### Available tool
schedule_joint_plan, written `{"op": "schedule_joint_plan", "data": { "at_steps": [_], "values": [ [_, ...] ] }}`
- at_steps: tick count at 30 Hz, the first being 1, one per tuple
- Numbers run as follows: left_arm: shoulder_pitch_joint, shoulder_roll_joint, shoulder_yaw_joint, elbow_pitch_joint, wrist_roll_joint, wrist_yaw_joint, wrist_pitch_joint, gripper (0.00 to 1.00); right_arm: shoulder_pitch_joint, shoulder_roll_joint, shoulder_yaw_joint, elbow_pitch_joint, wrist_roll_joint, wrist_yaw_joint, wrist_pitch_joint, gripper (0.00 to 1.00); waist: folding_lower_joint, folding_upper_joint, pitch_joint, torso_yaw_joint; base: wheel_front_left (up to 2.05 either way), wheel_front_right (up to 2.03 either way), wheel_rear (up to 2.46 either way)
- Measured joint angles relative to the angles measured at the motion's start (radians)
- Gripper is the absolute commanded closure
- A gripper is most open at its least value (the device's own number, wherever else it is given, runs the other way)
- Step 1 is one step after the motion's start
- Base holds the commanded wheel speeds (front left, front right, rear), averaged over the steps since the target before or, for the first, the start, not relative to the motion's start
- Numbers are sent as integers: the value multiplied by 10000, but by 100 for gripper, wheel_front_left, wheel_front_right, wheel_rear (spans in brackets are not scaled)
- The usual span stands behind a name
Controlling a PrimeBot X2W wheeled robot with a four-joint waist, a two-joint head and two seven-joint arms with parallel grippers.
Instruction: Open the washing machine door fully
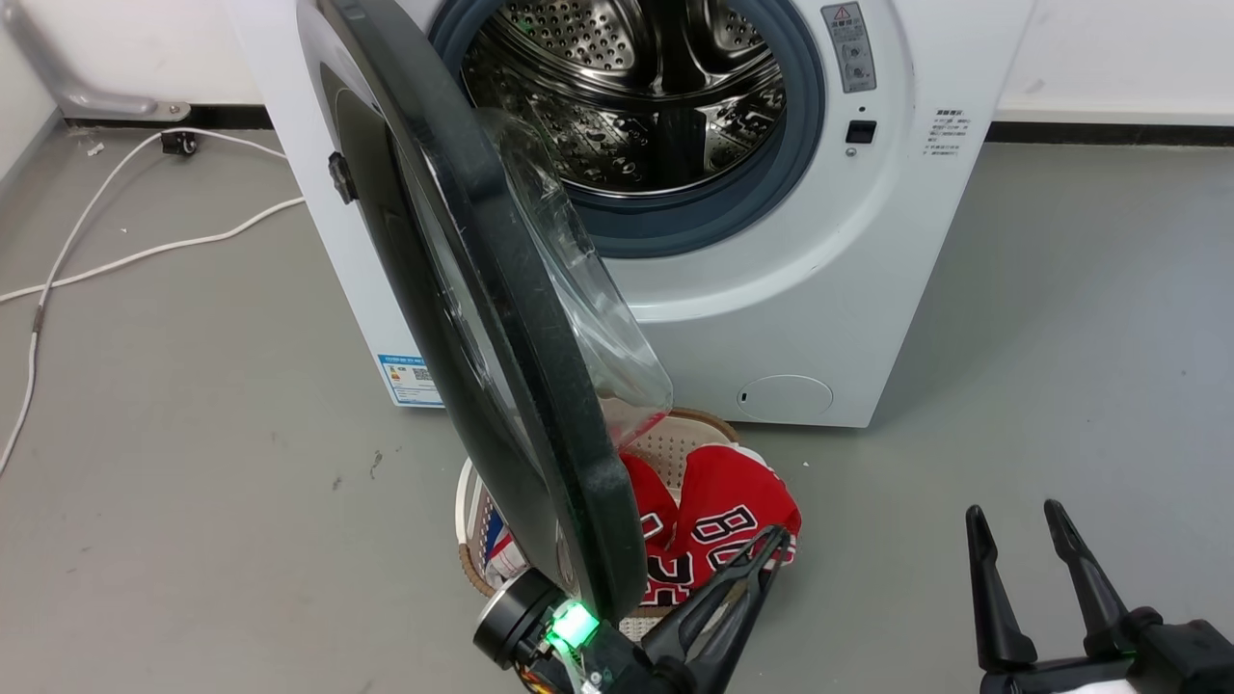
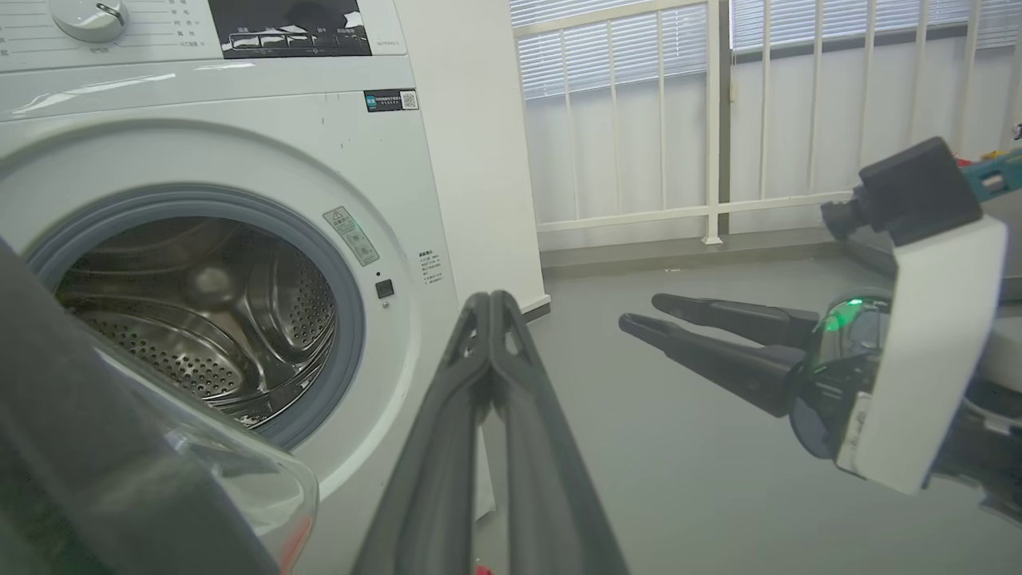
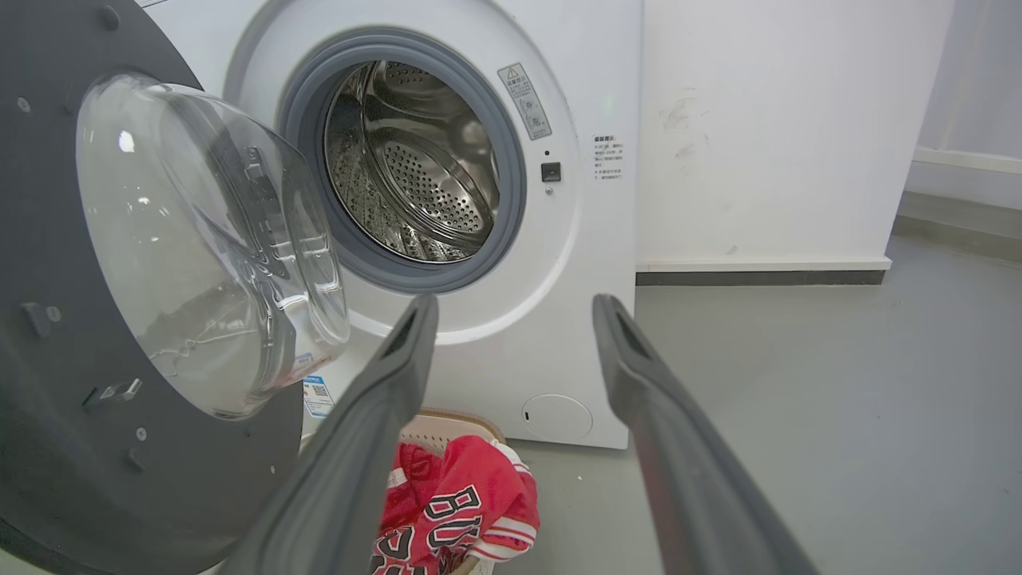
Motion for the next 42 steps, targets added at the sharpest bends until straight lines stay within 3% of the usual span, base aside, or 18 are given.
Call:
{"op": "schedule_joint_plan", "data": {
  "at_steps": [20,30,42],
  "values": [
    [-247,-40,1342,1348,-514,255,-2,100,-311,0,171,198,-107,0,0,0,0,0,507,13,0,0,0],
    [41,-27,1584,1229,-454,255,-38,100,-299,0,257,242,-84,0,0,0,0,0,457,432,0,0,0],
    [556,132,2136,855,-453,489,-40,100,-271,2,196,328,0,0,0,0,0,0,519,1411,0,0,0]
  ]
}}
